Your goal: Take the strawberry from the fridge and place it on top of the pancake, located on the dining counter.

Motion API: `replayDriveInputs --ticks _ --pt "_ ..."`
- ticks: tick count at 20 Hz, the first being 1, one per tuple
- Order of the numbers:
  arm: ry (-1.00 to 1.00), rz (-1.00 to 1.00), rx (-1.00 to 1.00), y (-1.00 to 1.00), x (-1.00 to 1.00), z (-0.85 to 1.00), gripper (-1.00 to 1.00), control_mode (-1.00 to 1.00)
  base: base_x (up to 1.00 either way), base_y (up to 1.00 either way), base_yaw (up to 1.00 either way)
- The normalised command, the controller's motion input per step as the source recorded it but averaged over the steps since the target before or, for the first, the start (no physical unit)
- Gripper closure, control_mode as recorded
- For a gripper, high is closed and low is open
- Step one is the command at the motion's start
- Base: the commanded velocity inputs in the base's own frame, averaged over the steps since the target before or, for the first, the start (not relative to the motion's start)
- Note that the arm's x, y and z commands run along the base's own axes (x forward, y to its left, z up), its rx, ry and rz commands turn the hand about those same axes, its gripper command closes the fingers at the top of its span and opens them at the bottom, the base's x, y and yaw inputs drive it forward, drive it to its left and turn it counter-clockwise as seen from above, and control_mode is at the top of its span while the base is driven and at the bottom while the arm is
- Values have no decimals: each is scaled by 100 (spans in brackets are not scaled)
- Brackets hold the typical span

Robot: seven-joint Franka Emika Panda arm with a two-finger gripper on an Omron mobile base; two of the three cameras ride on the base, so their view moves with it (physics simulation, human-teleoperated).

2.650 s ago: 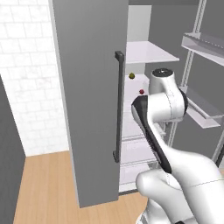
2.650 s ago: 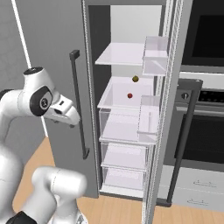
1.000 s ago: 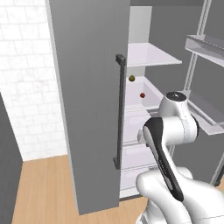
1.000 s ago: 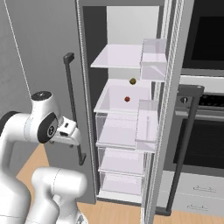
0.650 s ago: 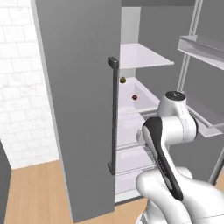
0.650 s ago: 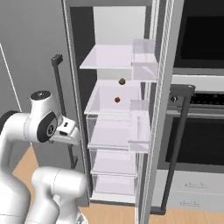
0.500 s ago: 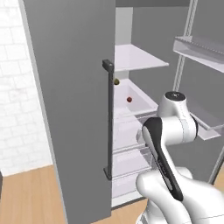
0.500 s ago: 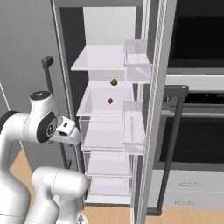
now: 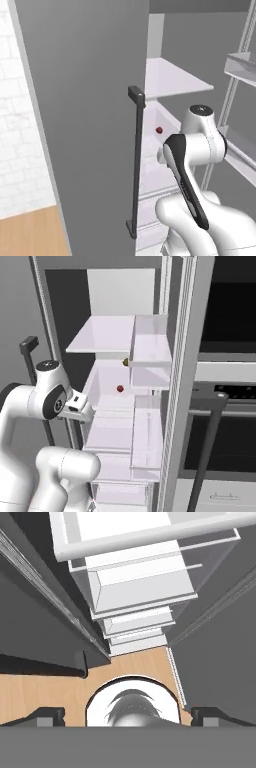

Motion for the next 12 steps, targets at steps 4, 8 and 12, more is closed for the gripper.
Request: replayDriveInputs --ticks 4,8,12 --pt "0 0 0 0 0 0 -100 100 47 -45 11" --pt "0 0 0 0 0 0 -100 100 17 -55 2" --pt "0 0 0 0 0 0 -100 100 23 -11 0"
